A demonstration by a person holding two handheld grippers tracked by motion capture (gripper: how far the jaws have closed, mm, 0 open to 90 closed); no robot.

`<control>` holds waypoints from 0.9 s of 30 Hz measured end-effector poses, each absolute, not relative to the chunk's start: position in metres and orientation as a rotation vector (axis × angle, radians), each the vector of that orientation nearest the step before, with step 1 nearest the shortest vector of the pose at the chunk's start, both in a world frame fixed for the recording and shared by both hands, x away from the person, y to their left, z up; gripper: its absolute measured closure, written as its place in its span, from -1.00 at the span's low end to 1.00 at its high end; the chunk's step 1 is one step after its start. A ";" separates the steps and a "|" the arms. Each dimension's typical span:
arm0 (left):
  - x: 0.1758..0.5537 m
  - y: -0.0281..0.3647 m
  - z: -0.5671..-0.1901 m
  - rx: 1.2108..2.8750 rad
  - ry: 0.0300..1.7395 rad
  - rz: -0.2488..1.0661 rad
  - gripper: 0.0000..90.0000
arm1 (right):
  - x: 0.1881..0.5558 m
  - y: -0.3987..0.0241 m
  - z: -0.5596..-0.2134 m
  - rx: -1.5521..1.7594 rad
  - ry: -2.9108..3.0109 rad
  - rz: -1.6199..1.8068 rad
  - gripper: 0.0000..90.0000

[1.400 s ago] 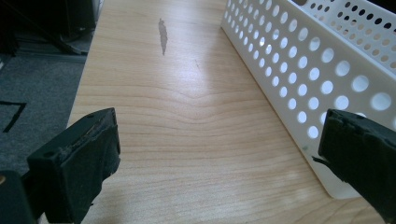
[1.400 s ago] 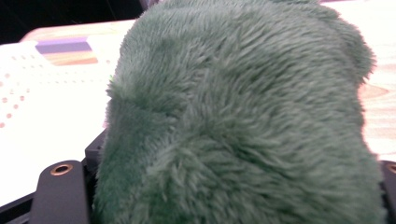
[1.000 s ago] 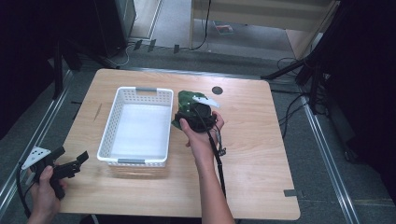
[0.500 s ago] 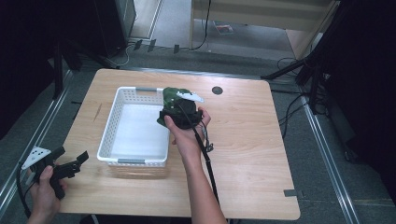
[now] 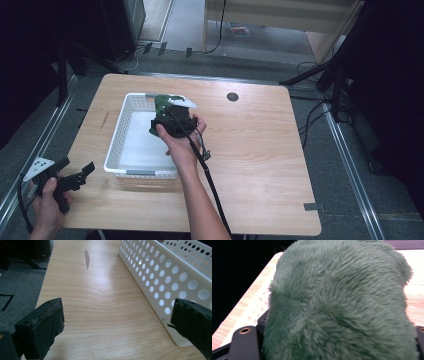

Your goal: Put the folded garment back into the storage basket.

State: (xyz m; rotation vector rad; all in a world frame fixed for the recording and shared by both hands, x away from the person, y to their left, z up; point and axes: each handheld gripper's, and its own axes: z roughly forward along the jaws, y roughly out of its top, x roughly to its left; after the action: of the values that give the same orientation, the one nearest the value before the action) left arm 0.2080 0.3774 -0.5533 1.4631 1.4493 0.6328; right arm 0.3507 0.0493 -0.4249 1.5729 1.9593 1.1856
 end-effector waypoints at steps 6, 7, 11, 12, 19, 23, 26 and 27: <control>0.208 0.378 -0.553 1.465 1.448 0.632 -1.00 | 0.351 0.066 -0.430 1.571 1.989 1.177 -0.50; 0.208 0.378 -0.553 1.465 1.448 0.631 -1.00 | 0.351 0.069 -0.432 1.568 1.995 1.178 -0.50; 0.208 0.377 -0.553 1.463 1.449 0.631 -1.00 | 0.354 0.081 -0.438 1.582 2.011 1.183 -0.50; 0.208 0.378 -0.553 1.465 1.448 0.631 -1.00 | 0.354 0.081 -0.438 1.582 2.011 1.183 -0.50; 0.208 0.377 -0.553 1.464 1.448 0.631 -1.00 | 0.360 0.094 -0.455 1.605 2.041 1.149 -0.50; 0.208 0.378 -0.553 1.469 1.446 0.634 -1.00 | 0.361 0.099 -0.459 1.620 2.057 1.141 -0.50; 0.208 0.377 -0.553 1.466 1.448 0.635 -1.00 | 0.363 0.104 -0.462 1.621 2.072 1.123 -0.50; 0.208 0.377 -0.553 1.466 1.448 0.635 -1.00 | 0.364 0.106 -0.464 1.621 2.076 1.115 -0.50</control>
State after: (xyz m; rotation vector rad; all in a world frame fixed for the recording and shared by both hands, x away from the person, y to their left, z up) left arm 0.2081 0.3773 -0.5533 1.4656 1.4479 0.6351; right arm 0.3643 0.1057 -0.4643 1.6207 2.0762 1.1152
